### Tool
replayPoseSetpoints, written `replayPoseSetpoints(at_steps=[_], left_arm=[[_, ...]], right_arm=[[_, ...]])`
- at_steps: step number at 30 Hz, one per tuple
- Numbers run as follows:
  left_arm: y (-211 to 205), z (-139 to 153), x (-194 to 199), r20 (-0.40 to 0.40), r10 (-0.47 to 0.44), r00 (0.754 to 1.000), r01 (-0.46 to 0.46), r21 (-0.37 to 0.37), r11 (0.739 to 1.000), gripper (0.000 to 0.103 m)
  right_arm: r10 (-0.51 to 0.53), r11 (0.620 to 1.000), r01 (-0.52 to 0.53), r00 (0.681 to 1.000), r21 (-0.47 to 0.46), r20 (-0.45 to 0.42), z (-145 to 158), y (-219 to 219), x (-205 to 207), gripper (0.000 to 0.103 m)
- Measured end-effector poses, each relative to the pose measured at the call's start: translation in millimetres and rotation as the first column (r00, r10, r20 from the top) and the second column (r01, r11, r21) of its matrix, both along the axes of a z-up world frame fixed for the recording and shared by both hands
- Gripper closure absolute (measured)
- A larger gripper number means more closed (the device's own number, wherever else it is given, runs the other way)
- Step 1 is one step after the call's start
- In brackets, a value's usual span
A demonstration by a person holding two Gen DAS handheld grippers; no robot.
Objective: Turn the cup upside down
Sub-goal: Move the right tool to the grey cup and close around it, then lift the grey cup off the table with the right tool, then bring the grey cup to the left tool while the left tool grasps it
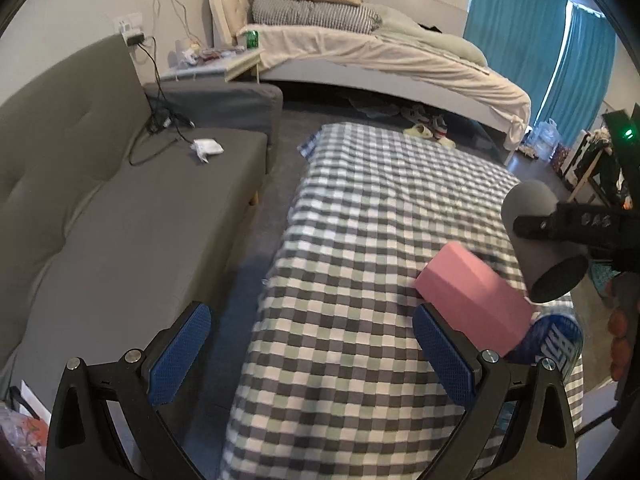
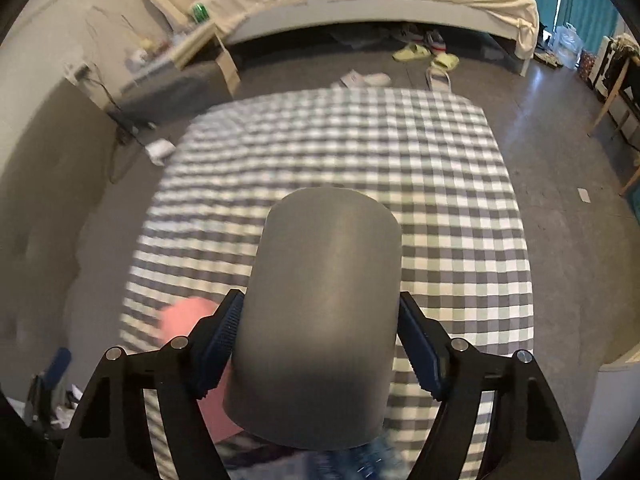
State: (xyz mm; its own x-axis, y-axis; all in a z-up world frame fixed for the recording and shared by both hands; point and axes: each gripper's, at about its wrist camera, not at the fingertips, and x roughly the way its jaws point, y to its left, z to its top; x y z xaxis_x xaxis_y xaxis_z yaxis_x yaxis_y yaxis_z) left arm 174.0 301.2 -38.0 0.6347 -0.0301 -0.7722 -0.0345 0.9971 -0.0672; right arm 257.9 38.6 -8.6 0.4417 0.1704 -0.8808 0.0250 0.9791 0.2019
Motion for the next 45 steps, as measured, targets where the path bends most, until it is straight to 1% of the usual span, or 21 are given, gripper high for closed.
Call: replayPoseSetpoints(at_steps=[3,5,8,11,14,16,17,20,22,23,24,26,28,30,32,34,35,37,39,42,45], left_arm=[[2.2,19.1,-12.4,0.045,0.014,0.999,-0.013,-0.009,1.0,0.0],[0.8,31.0,-22.9,0.074,0.021,0.997,-0.019,-0.018,1.0,0.0],[-5.2,43.6,-39.0,0.104,0.021,0.994,-0.018,-0.03,0.999,0.0],[-12.4,49.6,-57.2,0.126,0.012,0.992,-0.008,-0.033,0.999,0.0],[-17.3,49.7,-80.0,0.147,0.002,0.989,0.004,-0.045,0.999,0.0],[-21.7,45.6,-94.5,0.148,-0.004,0.989,0.01,-0.044,0.999,0.0],[-23.4,43.4,-101.0,0.148,-0.005,0.989,0.011,-0.044,0.999,0.0],[-28.5,35.4,-119.8,0.138,-0.012,0.99,0.019,-0.051,0.999,0.0],[-31.0,32.7,-128.0,0.132,-0.019,0.991,0.024,-0.039,0.999,0.0],[-32.2,34.0,-131.7,0.136,-0.024,0.99,0.028,-0.027,0.999,0.0],[-32.7,36.3,-135.6,0.147,-0.027,0.989,0.029,-0.014,0.999,0.0],[-30.9,41.1,-141.7,0.174,-0.021,0.985,0.021,-0.001,1.0,0.0],[-27.3,43.0,-140.9,0.177,-0.008,0.984,0.009,-0.008,1.0,0.0],[-23.8,40.8,-138.2,0.17,0.004,0.985,-0.003,-0.009,1.0,0.0],[-22.4,37.0,-136.1,0.16,0.009,0.987,-0.008,-0.005,1.0,0.0],[-21.3,31.5,-133.6,0.144,0.01,0.99,-0.009,-0.004,1.0,0.0],[-21.7,27.6,-131.4,0.133,0.008,0.991,-0.009,0.0,1.0,0.0],[-23.2,22.6,-129.0,0.121,0.002,0.993,-0.003,0.005,1.0,0.0],[-25.1,17.6,-125.7,0.108,-0.004,0.994,0.003,0.007,1.0,0.0],[-31.3,9.4,-123.0,0.088,-0.023,0.996,0.023,0.01,1.0,0.0],[-40.4,0.8,-119.8,0.059,-0.046,0.997,0.046,0.015,0.999,0.0]], right_arm=[[0.011,1.0,-0.013,0.997,0.019,0.079,37.1,2.8,-20.5,0.029],[0.017,0.999,-0.02,0.993,0.025,0.116,56.1,5.5,-34.7,0.029],[0.032,0.999,-0.036,0.985,0.022,0.172,84.1,5.8,-72.4,0.03],[0.038,0.999,-0.043,0.98,0.022,0.195,92.4,4.6,-109.7,0.032],[0.045,0.999,-0.048,0.979,0.008,0.196,80.4,4.9,-155.7,0.032],[0.045,0.999,-0.049,0.984,0.02,0.17,62.5,3.6,-179.2,0.032],[0.046,0.998,-0.05,0.988,0.028,0.15,47.8,3.7,-194.0,0.032],[0.048,0.998,-0.051,0.994,0.029,0.099,13.7,2.9,-216.5,0.032],[0.042,0.998,-0.045,0.997,0.041,0.058,-8.6,0.1,-221.9,0.032],[0.035,0.998,-0.037,0.999,0.044,0.039,-14.9,-0.9,-222.6,0.032],[0.031,0.998,-0.034,0.998,0.049,0.048,-15.0,-3.4,-223.0,0.032],[0.045,0.998,-0.046,0.998,0.031,0.05,-10.9,1.1,-217.8,0.032],[0.069,0.998,-0.069,0.996,0.006,0.05,-9.9,8.3,-212.1,0.032],[0.095,0.995,-0.095,0.994,0.002,0.05,-15.1,15.2,-206.0,0.032],[0.122,0.992,-0.12,0.989,-0.033,0.085,-16.3,22.9,-199.8,0.031],[0.137,0.989,-0.131,0.985,-0.063,0.105,-16.6,28.5,-192.2,0.027],[0.134,0.989,-0.127,0.984,-0.073,0.114,-15.8,28.8,-191.6,0.025],[0.136,0.989,-0.128,0.981,-0.069,0.141,-10.4,27.3,-193.6,0.025],[0.131,0.99,-0.12,0.979,-0.078,0.156,-6.5,24.5,-198.1,0.021],[0.108,0.993,-0.099,0.975,-0.057,0.194,-2.3,13.6,-209.6,0.017],[0.087,0.995,-0.076,0.976,-0.061,0.198,-5.2,10.2,-206.5,0.015]])
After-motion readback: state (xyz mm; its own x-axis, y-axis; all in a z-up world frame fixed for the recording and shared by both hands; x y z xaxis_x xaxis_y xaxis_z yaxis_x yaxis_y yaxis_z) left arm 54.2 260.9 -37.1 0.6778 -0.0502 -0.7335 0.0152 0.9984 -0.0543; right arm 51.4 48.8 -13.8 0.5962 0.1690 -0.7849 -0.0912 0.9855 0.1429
